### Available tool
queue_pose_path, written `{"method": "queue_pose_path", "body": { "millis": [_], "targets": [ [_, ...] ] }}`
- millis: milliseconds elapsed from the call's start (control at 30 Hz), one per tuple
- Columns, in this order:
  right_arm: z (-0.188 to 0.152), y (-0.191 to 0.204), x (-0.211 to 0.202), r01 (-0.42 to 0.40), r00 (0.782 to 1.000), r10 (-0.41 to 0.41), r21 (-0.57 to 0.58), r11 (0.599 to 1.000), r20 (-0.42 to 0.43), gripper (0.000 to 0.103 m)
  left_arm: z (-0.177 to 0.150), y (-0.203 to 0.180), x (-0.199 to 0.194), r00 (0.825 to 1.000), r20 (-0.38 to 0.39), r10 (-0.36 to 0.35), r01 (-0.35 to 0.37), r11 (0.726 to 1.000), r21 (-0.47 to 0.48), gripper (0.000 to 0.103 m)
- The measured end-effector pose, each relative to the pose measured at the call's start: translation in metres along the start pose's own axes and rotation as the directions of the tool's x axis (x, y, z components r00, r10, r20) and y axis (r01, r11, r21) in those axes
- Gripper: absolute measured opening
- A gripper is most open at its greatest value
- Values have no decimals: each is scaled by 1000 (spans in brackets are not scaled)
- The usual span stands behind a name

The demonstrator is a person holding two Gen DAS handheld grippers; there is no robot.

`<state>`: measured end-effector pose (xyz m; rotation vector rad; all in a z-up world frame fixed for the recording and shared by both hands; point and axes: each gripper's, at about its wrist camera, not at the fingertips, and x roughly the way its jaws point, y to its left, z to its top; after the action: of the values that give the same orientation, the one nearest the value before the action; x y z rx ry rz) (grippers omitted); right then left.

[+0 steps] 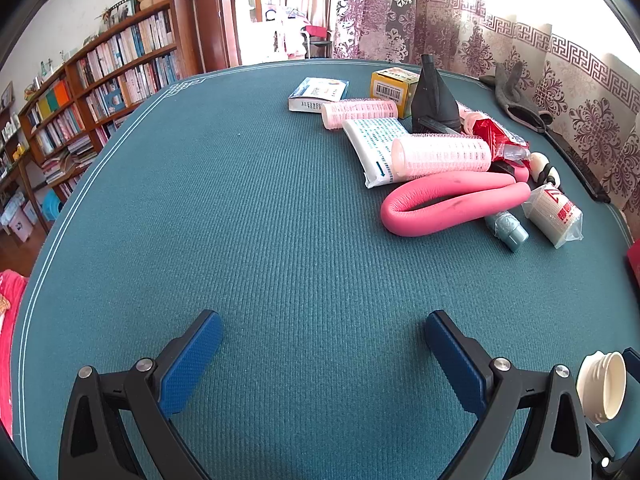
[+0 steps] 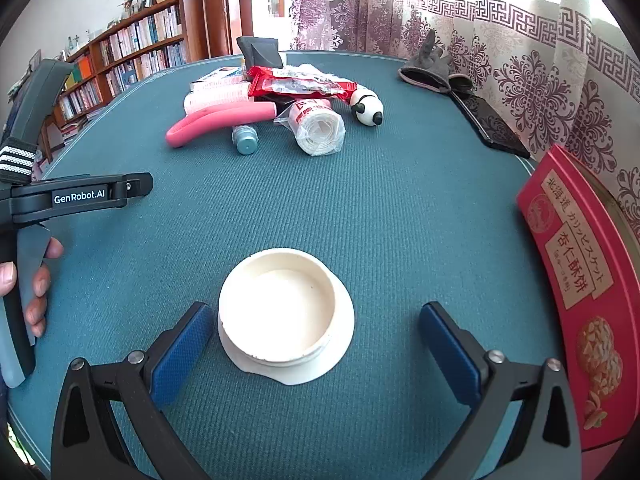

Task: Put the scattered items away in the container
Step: 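Grasp the white cream jar with the right gripper while left grasps pink foam roller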

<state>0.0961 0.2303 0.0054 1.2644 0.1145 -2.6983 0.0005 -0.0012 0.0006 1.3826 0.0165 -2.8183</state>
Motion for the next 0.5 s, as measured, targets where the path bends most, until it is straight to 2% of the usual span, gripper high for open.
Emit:
{"method": "queue_pose_path", "body": {
  "millis": [100,267,367,500],
  "targets": [
    [1,-1,0,-3,1000,3,-1,1000,-3,103,0,0,-1,1000,-6,-15,15,1000,13,102],
    [2,-6,-1,-15,1000,15,-2,1000,-5,103,14,-21,6,997,-16,-80,81,990,119,102],
    [2,-7,-1,-18,1000,18,-2,1000,-5,103,28,-32,17,990,-29,-136,138,977,163,102],
    [2,-7,-1,-17,1000,17,-2,1000,-5,103,49,-41,32,984,-28,-175,177,962,208,102]
  ]
}}
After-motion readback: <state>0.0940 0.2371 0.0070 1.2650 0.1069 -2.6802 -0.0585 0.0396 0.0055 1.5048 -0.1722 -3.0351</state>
